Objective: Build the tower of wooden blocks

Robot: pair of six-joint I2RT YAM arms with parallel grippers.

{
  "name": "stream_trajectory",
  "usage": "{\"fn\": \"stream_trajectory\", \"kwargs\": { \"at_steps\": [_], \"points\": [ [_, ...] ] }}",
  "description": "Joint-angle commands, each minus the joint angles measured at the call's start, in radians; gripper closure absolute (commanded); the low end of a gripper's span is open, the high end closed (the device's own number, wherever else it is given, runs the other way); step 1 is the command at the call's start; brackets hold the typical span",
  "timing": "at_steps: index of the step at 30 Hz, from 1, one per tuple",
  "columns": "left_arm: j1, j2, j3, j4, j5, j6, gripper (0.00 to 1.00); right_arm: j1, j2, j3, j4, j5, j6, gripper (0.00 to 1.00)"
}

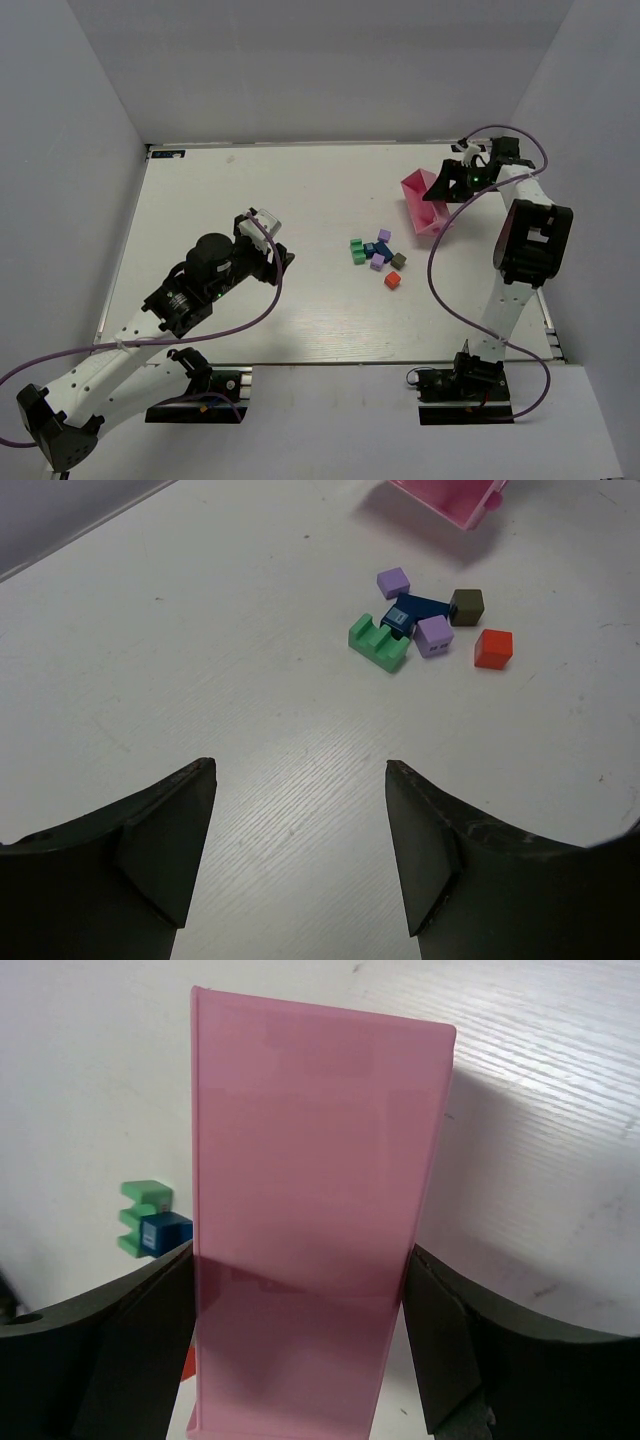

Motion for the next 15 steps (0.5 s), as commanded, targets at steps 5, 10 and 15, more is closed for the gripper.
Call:
{"fn": "stream_trajectory", "kwargs": {
  "at_steps": [5,10,15],
  "points": [
    [0.004,0.005,-0.004,0.003,0.035,0.005,0.21,-0.034,0.105,0.068,-0.033,-0.246,0.074,1.00],
    [0.004,0.015,-0.004,0.003,0.044,0.015,0.21,-0.048,0.144,0.068,-0.008,-0.276,0.103,1.00],
    [0.014,0.015,-0.004,0.003,0.044,0.015,0.21,-0.057,0.179,0.071,0.008,-0.277,0.112,0.85]
  ]
}}
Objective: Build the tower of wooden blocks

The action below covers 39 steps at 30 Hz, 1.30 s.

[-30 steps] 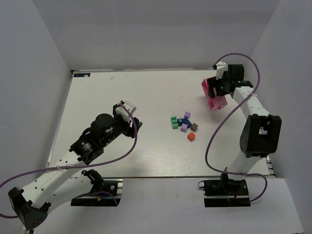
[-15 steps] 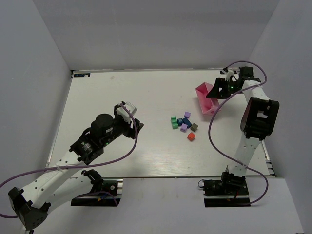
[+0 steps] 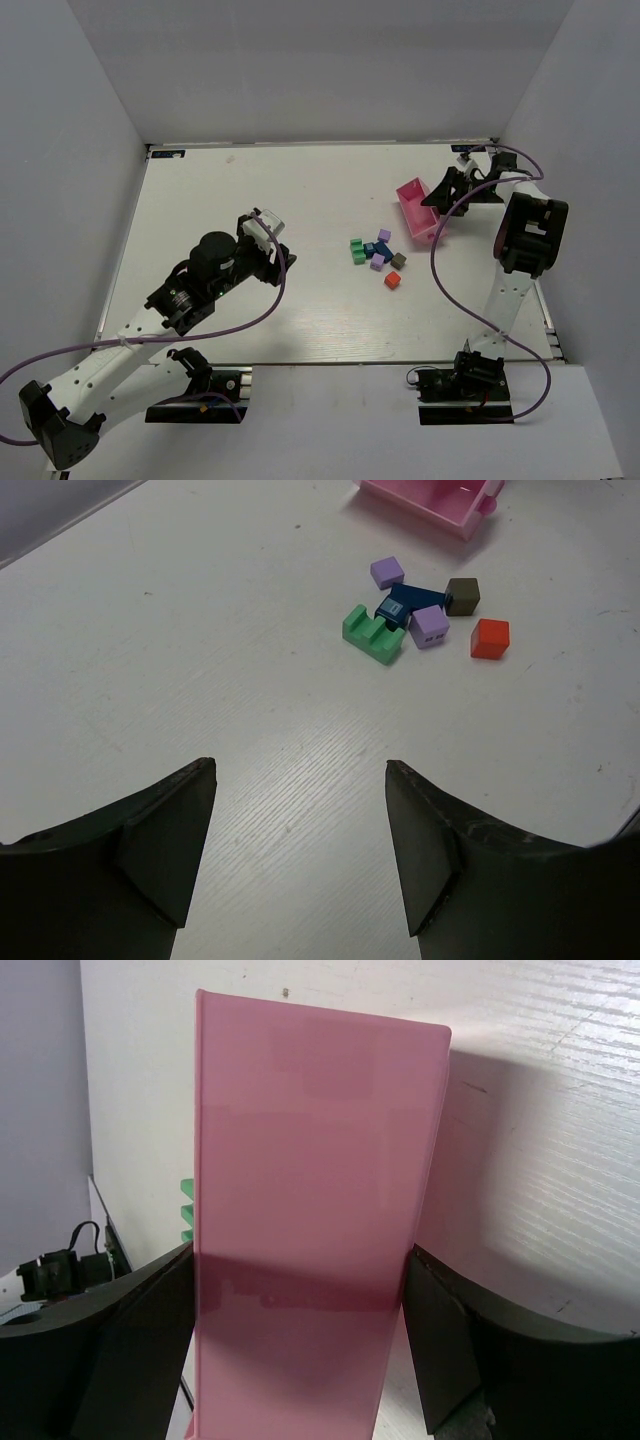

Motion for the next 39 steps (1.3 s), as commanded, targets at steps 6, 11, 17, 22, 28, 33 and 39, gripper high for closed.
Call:
{"fn": "stream_trajectory", "kwargs": {
  "at_steps": [6,11,17,22,28,33,39],
  "points": [
    [0.007,-0.006,-0.004,0.003,0.025,0.007,0.21,-0.035,0.037,0.047,0.023,-0.063,0.007,0.65],
    [0.007,0.003,-0.004,0.003,0.025,0.007,0.21,-0.055,0.048,0.044,0.023,-0.071,0.001,0.46],
    [0.007,0.003,-0.004,0.003,0.025,0.017,0.21,-0.068,0.050,0.046,0.020,-0.066,-0.012,0.26],
    [0.007,0.003,-0.004,0.003,0.025,0.017,0.21,-0.070,0.066,0.058,0.006,-0.068,-0.027,0.12],
    [0.007,0.003,-0.004,0.003,0.034,0.017,0.21,-0.075,0.076,0.061,0.005,-0.065,-0.027,0.10],
    [0.007,0.013,-0.004,0.003,0.034,0.017,0.21,-0.079,0.071,0.078,0.000,-0.048,-0.039,0.10],
    [0.007,0.013,-0.004,0.003,0.034,0.017,0.21,-0.076,0.037,0.135,-0.038,0.082,-0.085,0.10]
  ]
}}
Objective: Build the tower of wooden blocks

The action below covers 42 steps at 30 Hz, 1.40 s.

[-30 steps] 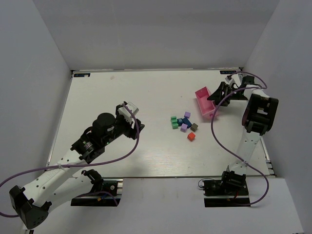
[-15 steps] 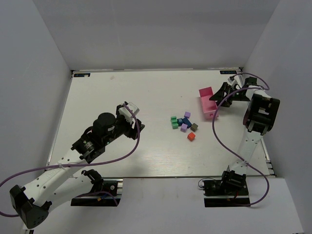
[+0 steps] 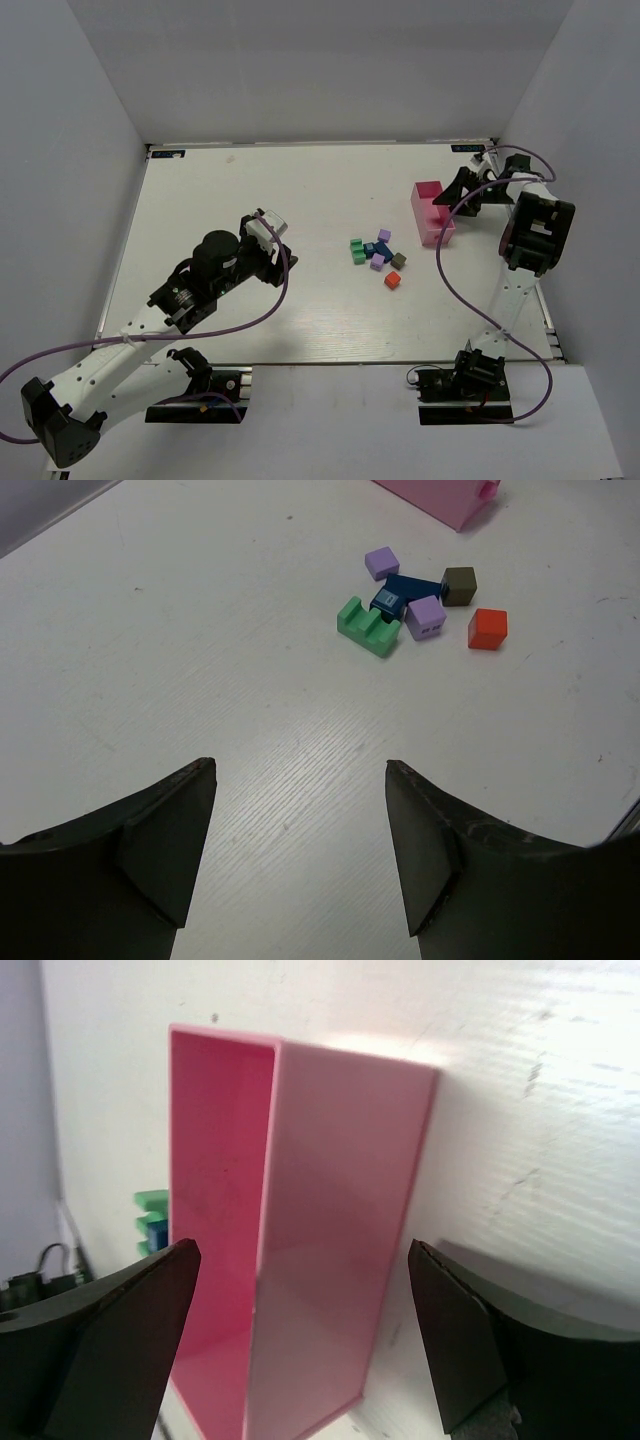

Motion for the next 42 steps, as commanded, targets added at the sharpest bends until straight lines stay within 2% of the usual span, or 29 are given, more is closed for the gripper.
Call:
{"fn": "stream_trajectory", "kwargs": {
  "at_steps": [1,8,12,18,19,20,22,23,24,25,26,27,28,29,30,31,32,34,36,38,42],
  "points": [
    [0.005,-0.005,-0.003,0.003,0.014,0.006,0.21,-0.004,-0.049,0.063,-0.028,0.086,-0.047,0.10],
    [0.005,0.004,-0.003,0.012,0.014,0.006,0.21,0.000,-0.107,0.077,-0.040,0.238,-0.118,0.10],
    [0.005,0.043,-0.003,0.012,0.014,-0.005,0.21,0.008,-0.202,0.040,-0.001,0.340,-0.159,0.10],
    [0.005,0.128,0.038,0.012,-0.010,-0.039,0.21,0.023,-0.407,-0.097,0.048,0.459,-0.242,0.10],
    [0.005,0.142,0.047,0.012,-0.010,-0.039,0.21,0.023,-0.488,-0.115,0.056,0.466,-0.256,0.10],
    [-0.009,0.174,0.067,0.012,-0.037,-0.049,0.21,0.035,-0.524,-0.196,0.070,0.501,-0.306,0.10],
    [-0.018,0.214,0.107,0.001,-0.029,-0.049,0.24,0.052,-0.646,-0.277,0.190,0.535,-0.332,0.10],
    [-0.018,0.237,0.121,0.001,-0.010,-0.068,0.27,0.049,-0.730,-0.413,0.229,0.493,-0.343,0.10],
    [-0.018,0.287,0.153,0.001,-0.001,-0.089,0.36,0.043,-0.848,-0.457,0.280,0.409,-0.360,0.10],
    [-0.018,0.315,0.168,0.001,0.010,-0.107,0.36,0.045,-0.849,-0.524,0.327,0.408,-0.355,0.10],
    [-0.018,0.346,0.185,0.001,0.037,-0.123,0.44,0.046,-0.916,-0.549,0.294,0.372,-0.357,0.10],
    [-0.018,0.405,0.219,0.001,0.047,-0.152,0.51,0.052,-0.934,-0.560,0.274,0.321,-0.378,0.28],
    [-0.018,0.435,0.236,0.001,0.047,-0.172,0.56,0.058,-0.947,-0.566,0.227,0.299,-0.375,0.28],
    [-0.018,0.465,0.251,-0.008,0.060,-0.189,0.60,0.065,-0.990,-0.568,0.172,0.280,-0.375,0.58],
    [-0.018,0.491,0.265,-0.008,0.060,-0.231,0.63,0.077,-1.007,-0.583,0.152,0.235,-0.377,0.73],
    [-0.027,0.534,0.276,-0.008,0.051,-0.256,0.64,0.094,-1.030,-0.592,0.126,0.235,-0.371,0.97],
    [-0.027,0.554,0.289,-0.008,0.051,-0.276,0.63,0.101,-1.105,-0.606,0.122,0.242,-0.357,1.00],
    [-0.051,0.591,0.303,-0.008,0.013,-0.345,0.61,0.124,-1.185,-0.657,0.128,0.273,-0.314,1.00],
    [-0.065,0.654,0.338,-0.008,0.004,-0.399,0.56,0.141,-1.249,-0.699,0.125,0.288,-0.286,0.77],
    [-0.090,0.705,0.369,-0.024,-0.012,-0.434,0.51,0.161,-1.294,-0.723,0.108,0.284,-0.270,0.60],
    [-0.144,0.861,0.527,-0.131,-0.094,-0.548,0.42,0.180,-1.357,-0.781,0.144,0.321,-0.219,0.59]
  ]
}}
